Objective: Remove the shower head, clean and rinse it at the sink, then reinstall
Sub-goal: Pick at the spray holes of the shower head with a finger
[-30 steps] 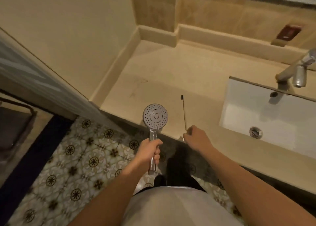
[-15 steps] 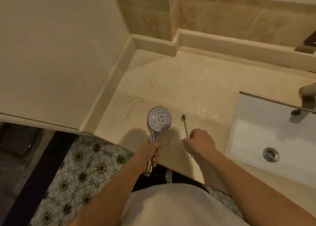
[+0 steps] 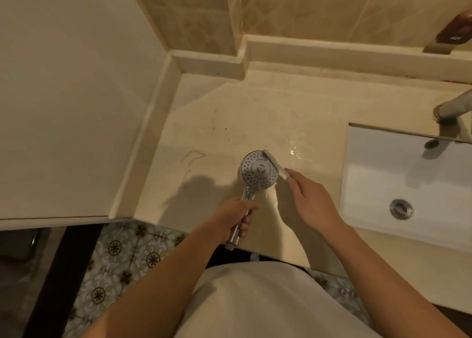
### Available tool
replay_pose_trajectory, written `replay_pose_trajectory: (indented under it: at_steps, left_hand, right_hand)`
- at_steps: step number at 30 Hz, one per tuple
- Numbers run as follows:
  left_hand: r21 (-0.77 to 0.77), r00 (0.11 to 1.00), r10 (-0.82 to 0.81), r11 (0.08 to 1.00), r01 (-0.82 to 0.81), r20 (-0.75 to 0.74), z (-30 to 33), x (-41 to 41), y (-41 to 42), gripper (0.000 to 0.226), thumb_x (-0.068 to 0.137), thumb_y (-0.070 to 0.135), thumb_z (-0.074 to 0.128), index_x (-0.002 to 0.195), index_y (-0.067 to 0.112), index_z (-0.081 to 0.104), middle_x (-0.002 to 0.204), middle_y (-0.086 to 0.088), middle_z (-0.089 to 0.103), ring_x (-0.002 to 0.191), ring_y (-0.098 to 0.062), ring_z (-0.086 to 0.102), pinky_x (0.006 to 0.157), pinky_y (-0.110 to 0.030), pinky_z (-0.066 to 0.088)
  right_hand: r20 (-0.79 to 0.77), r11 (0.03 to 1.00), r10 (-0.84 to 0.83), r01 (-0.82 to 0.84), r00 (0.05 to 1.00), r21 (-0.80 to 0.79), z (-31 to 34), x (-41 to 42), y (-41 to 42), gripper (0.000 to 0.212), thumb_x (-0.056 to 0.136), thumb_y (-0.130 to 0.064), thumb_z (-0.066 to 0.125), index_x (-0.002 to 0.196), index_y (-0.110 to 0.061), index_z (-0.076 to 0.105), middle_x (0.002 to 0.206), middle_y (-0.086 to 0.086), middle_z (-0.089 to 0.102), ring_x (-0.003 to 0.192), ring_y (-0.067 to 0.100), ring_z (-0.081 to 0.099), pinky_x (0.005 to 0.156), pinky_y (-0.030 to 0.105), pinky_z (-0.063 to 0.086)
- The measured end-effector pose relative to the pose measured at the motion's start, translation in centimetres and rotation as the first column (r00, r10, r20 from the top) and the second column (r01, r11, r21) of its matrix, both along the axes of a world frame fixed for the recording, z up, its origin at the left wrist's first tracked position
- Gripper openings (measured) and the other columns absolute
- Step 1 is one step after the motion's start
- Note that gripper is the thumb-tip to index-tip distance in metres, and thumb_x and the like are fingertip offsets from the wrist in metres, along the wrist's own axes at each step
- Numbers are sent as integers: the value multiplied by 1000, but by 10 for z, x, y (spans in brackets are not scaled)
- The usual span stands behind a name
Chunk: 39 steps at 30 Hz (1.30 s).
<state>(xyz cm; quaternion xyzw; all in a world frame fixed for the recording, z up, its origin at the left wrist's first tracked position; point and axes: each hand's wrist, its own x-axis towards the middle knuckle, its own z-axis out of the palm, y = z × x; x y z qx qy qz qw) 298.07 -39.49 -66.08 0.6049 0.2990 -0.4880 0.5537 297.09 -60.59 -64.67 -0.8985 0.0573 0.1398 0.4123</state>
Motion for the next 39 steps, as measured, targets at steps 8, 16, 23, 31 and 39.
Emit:
replay_pose_trajectory:
  at_steps: [8,16,23,31,39]
  left_hand:
    - [40,997,-76,996,75,24,0,1,5,30,86,31,69,65,20,49,48,3,45,36,-11,37,38,-21,36]
    - [157,984,-159,977,145,78,1,-2,0,16,93,15,65,87,14,50,45,5,41,35,-8,33,37,-21,34]
    - [138,981,-168,978,154,95,9,-7,-5,13,95,13,62,91,15,50,48,5,42,37,-8,33,37,-21,33]
    - [39,989,-101,995,97,105,25,-2,-18,17,93,19,68,87,16,52,48,6,43,35,-7,35,37,-20,32]
    - [6,991,-74,997,74,112,31,2,-8,26,90,21,70,75,18,49,51,5,41,37,-9,34,37,-20,31]
  right_hand:
    - [102,992,121,-116,987,-54,5,1,13,43,103,-27,37,145,-36,42,131,1,63,112,21,60,80,28,44]
    - [42,925,348,-336,936,-176,15,-3,14,49,102,-20,35,145,-44,37,95,2,71,84,24,65,64,35,50]
    - [24,928,294,-279,956,-248,16,7,-5,48,101,-23,35,145,-42,39,119,4,68,99,27,63,73,35,49]
    - [74,936,139,-106,988,-335,22,6,1,55,97,-18,37,148,-38,33,86,7,61,72,27,57,56,33,40]
    - [74,815,399,-316,914,-485,38,-15,16,63,94,-15,44,147,-44,26,71,-3,46,47,18,39,43,26,21]
